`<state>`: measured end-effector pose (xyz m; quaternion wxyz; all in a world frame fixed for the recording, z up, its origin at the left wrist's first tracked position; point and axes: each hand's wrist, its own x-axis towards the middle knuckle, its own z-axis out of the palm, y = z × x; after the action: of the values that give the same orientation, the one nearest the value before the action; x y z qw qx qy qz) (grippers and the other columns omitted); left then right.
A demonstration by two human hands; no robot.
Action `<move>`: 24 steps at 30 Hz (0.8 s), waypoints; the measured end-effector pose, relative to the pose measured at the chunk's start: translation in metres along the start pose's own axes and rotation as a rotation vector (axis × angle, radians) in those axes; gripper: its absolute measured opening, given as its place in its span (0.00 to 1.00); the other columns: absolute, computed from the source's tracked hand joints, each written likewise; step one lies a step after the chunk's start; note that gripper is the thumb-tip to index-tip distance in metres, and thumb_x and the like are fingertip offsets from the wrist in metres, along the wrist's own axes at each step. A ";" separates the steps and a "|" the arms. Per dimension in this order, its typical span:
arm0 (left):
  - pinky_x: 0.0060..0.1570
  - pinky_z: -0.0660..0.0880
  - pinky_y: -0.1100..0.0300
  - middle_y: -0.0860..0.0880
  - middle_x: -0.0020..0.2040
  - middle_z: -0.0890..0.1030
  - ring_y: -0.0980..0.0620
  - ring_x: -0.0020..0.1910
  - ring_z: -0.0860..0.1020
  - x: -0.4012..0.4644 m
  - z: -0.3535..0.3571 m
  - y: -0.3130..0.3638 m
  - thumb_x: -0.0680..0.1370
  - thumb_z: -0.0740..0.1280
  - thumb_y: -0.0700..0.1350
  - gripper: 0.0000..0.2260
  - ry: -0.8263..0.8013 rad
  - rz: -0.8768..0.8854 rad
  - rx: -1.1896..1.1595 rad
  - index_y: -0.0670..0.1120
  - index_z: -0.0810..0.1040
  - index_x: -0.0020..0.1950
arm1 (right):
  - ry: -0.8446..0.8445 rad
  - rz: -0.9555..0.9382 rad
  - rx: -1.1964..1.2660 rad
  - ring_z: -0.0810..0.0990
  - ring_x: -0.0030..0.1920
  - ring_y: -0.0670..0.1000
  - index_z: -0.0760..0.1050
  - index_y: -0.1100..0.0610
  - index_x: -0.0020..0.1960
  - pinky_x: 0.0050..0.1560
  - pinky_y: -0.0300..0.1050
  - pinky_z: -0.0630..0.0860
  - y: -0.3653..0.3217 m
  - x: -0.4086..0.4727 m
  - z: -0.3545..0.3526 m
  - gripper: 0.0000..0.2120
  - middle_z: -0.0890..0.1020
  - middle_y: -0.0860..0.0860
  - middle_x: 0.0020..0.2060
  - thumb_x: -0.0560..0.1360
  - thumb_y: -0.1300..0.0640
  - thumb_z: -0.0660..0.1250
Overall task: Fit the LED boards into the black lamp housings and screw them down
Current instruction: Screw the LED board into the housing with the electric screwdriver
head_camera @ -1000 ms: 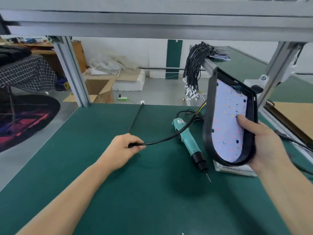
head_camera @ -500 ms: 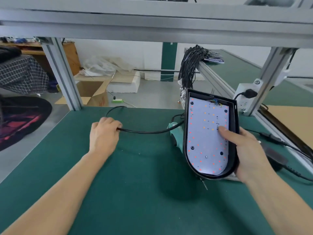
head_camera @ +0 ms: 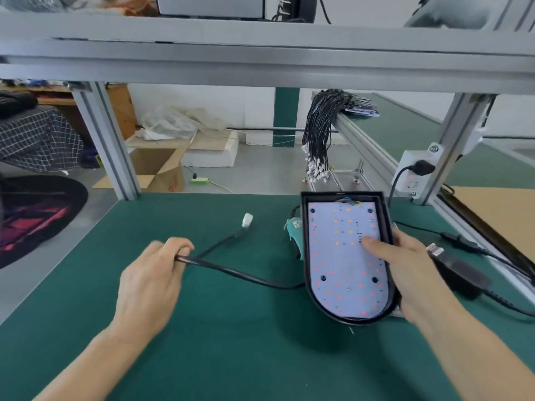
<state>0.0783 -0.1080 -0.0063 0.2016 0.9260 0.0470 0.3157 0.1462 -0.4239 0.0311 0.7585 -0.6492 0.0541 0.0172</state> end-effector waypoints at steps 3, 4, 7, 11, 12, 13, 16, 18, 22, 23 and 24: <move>0.33 0.71 0.51 0.45 0.30 0.76 0.42 0.31 0.73 -0.002 0.001 0.000 0.82 0.57 0.44 0.07 -0.083 -0.247 -0.044 0.49 0.74 0.49 | -0.034 0.097 0.008 0.85 0.39 0.55 0.80 0.59 0.51 0.43 0.50 0.80 0.004 0.000 0.014 0.08 0.86 0.56 0.44 0.76 0.67 0.64; 0.32 0.71 0.52 0.45 0.30 0.76 0.43 0.31 0.74 0.001 0.002 0.000 0.82 0.56 0.46 0.08 -0.082 -0.329 -0.098 0.50 0.73 0.48 | -0.049 0.157 0.024 0.84 0.38 0.56 0.80 0.61 0.52 0.41 0.50 0.80 0.005 -0.001 0.019 0.08 0.86 0.59 0.44 0.76 0.65 0.65; 0.30 0.66 0.58 0.48 0.28 0.73 0.46 0.31 0.71 0.013 0.006 0.000 0.83 0.55 0.43 0.10 -0.105 -0.633 -0.441 0.48 0.75 0.50 | -0.138 0.374 0.165 0.85 0.35 0.55 0.80 0.63 0.52 0.31 0.44 0.80 0.009 -0.006 0.038 0.08 0.86 0.58 0.42 0.76 0.62 0.64; 0.21 0.64 0.66 0.53 0.18 0.66 0.53 0.21 0.68 0.019 0.012 0.017 0.83 0.55 0.37 0.09 -0.112 -1.087 -1.080 0.42 0.73 0.47 | -0.264 0.520 0.251 0.85 0.38 0.53 0.80 0.61 0.53 0.37 0.44 0.79 0.018 -0.015 0.068 0.10 0.86 0.55 0.44 0.78 0.58 0.64; 0.19 0.64 0.69 0.53 0.18 0.66 0.55 0.18 0.67 0.019 0.011 0.024 0.83 0.54 0.37 0.10 -0.069 -1.150 -1.205 0.43 0.71 0.43 | -0.294 0.533 0.237 0.85 0.40 0.53 0.80 0.61 0.55 0.38 0.45 0.79 0.021 -0.016 0.074 0.11 0.86 0.55 0.45 0.78 0.57 0.64; 0.19 0.65 0.68 0.52 0.19 0.67 0.55 0.17 0.67 0.019 0.013 0.029 0.82 0.54 0.36 0.12 -0.043 -1.164 -1.274 0.44 0.69 0.41 | -0.318 0.540 0.216 0.85 0.40 0.53 0.79 0.61 0.57 0.39 0.45 0.80 0.023 -0.019 0.080 0.12 0.86 0.54 0.47 0.78 0.56 0.64; 0.22 0.70 0.69 0.53 0.21 0.74 0.57 0.20 0.74 0.012 0.010 0.054 0.81 0.53 0.31 0.14 -0.095 -1.026 -1.250 0.43 0.70 0.39 | -0.383 0.521 0.228 0.84 0.45 0.54 0.76 0.60 0.62 0.40 0.45 0.81 0.023 -0.022 0.093 0.14 0.85 0.55 0.51 0.79 0.55 0.63; 0.21 0.72 0.67 0.54 0.20 0.77 0.58 0.20 0.76 0.006 0.008 0.072 0.81 0.53 0.32 0.14 -0.145 -1.002 -1.286 0.41 0.71 0.38 | -0.396 0.460 0.268 0.84 0.44 0.54 0.77 0.59 0.61 0.41 0.45 0.81 0.017 -0.021 0.097 0.13 0.85 0.54 0.50 0.80 0.56 0.62; 0.45 0.74 0.54 0.49 0.43 0.86 0.52 0.41 0.83 0.003 0.011 0.095 0.80 0.55 0.36 0.14 -0.273 -0.855 -1.333 0.45 0.80 0.45 | -0.283 0.238 0.240 0.83 0.38 0.49 0.77 0.56 0.54 0.40 0.42 0.80 -0.003 -0.012 0.095 0.07 0.85 0.50 0.43 0.81 0.59 0.61; 0.46 0.74 0.53 0.48 0.47 0.86 0.52 0.43 0.84 0.005 0.013 0.095 0.80 0.56 0.36 0.14 -0.289 -0.850 -1.366 0.44 0.81 0.47 | -0.257 0.193 0.215 0.82 0.39 0.49 0.76 0.56 0.54 0.41 0.43 0.80 -0.009 -0.010 0.091 0.06 0.84 0.49 0.43 0.81 0.60 0.61; 0.47 0.75 0.51 0.47 0.51 0.85 0.50 0.46 0.84 0.007 0.012 0.098 0.80 0.56 0.38 0.14 -0.319 -0.846 -1.429 0.43 0.82 0.48 | -0.236 0.155 0.178 0.82 0.38 0.49 0.76 0.56 0.54 0.42 0.43 0.79 -0.016 -0.008 0.086 0.06 0.84 0.49 0.42 0.80 0.60 0.61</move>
<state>0.0871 -0.2003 0.0288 0.8440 0.5138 0.1499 0.0329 0.1451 -0.3414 0.0601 0.8105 -0.5669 0.0159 0.1468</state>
